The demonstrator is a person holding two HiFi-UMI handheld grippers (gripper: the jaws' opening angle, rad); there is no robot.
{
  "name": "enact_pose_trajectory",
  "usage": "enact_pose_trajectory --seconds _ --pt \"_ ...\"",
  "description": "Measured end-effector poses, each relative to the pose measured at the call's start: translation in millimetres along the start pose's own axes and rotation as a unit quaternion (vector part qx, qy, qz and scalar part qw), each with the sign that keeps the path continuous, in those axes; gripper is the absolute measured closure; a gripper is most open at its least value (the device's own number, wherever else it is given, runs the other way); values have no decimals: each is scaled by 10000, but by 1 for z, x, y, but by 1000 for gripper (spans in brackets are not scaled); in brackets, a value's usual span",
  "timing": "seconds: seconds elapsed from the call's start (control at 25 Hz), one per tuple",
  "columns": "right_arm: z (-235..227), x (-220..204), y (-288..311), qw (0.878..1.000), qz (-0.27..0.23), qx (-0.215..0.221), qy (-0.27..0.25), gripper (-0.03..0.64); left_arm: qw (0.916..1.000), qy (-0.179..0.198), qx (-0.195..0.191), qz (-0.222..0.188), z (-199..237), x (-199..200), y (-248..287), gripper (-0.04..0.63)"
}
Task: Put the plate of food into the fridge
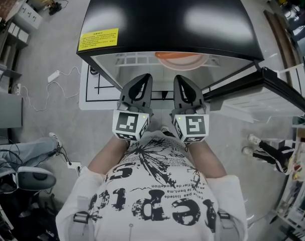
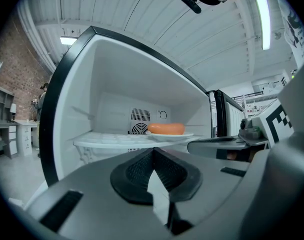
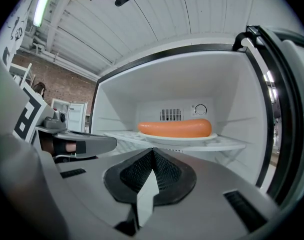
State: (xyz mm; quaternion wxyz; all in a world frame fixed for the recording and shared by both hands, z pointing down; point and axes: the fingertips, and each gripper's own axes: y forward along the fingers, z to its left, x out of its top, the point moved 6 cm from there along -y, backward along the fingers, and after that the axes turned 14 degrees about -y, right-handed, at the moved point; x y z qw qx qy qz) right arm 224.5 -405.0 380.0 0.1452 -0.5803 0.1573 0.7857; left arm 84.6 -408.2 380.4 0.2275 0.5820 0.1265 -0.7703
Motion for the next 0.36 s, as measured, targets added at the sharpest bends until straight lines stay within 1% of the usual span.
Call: enact_pose_trajectory --seconds 0.36 --pt "5 3 2 10000 -16 -87 -29 615 9998 -104 -115 83 2 -8 0 588"
